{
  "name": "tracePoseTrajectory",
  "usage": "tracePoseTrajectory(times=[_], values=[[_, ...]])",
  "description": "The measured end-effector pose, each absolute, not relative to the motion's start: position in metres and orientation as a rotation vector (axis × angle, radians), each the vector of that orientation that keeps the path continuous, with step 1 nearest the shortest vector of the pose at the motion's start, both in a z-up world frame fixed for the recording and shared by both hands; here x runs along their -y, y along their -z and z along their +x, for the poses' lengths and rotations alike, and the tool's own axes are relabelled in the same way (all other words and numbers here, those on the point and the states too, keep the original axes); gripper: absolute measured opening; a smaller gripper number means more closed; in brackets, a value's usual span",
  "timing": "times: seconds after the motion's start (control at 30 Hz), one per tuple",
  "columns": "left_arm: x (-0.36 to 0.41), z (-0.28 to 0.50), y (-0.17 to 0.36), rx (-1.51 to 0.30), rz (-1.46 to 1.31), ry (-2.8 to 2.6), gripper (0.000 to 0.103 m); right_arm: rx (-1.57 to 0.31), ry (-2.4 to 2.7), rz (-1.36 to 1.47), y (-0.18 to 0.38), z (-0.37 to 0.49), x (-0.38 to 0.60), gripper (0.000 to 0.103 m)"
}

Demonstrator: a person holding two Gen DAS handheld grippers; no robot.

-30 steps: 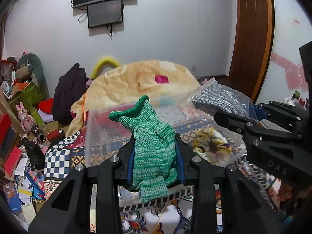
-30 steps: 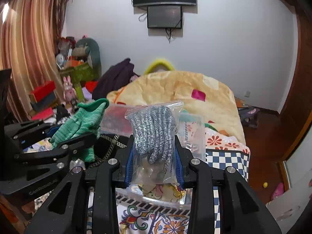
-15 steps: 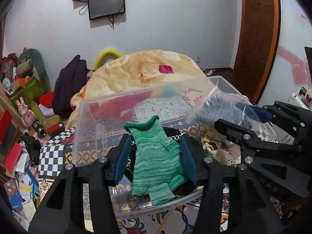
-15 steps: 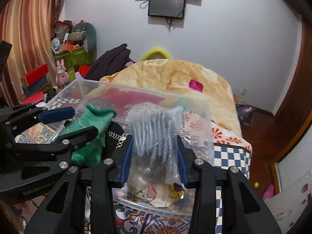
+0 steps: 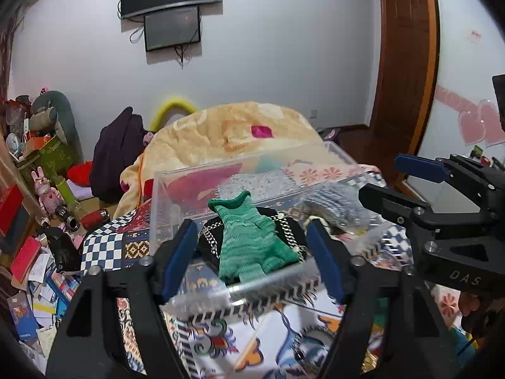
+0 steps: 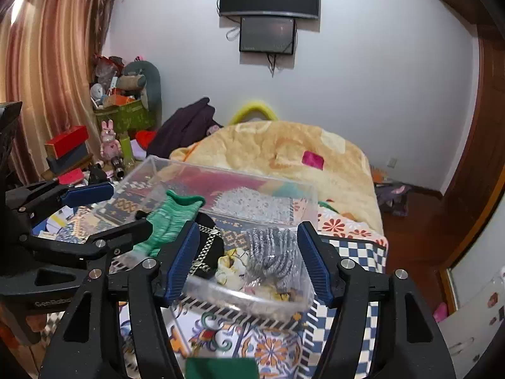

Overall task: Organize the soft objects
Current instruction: 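Carry the scrubber bag with the right tool while the left tool carries the sweater into the box, releasing both, then grasp the red pouch with the right tool while the left tool grasps the white cloth bag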

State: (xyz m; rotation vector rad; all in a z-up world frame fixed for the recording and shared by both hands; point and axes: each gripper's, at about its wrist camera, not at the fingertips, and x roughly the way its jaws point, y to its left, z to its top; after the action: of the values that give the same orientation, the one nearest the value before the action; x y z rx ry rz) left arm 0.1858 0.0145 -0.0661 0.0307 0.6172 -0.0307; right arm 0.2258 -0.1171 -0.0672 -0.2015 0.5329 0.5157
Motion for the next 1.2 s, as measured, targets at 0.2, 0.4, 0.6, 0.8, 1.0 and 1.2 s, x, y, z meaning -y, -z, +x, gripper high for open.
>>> tracePoseTrajectory(times=[0.2, 0.4, 0.6, 0.8, 1.0, 1.2], values=[[-0.012, 0.144, 0.049, -0.562, 0.026, 0.048, 0.091, -0.483, -0.520, -0.185, 0.057, 0.195, 0.127, 0.071], [-0.008, 0.106, 0.048, -0.543, 0.021, 0.067, 0.098, -0.474, -0.536, -0.175, 0.062, 0.166, 0.137, 0.072], [-0.002, 0.077, 0.067, -0.570, 0.048, 0.075, 0.099, -0.493, -0.552, -0.177, 0.082, 0.140, 0.140, 0.072], [0.002, 0.056, 0.100, -0.625, 0.046, 0.087, 0.100, -0.576, -0.579, -0.134, 0.111, 0.129, 0.143, 0.072], [0.004, 0.043, 0.128, -0.669, 0.007, 0.111, 0.100, -0.680, -0.606, -0.087, 0.140, 0.123, 0.147, 0.072], [0.014, 0.038, 0.155, -0.720, 0.007, 0.123, 0.100, -0.739, -0.632, -0.080, 0.160, 0.117, 0.146, 0.072]])
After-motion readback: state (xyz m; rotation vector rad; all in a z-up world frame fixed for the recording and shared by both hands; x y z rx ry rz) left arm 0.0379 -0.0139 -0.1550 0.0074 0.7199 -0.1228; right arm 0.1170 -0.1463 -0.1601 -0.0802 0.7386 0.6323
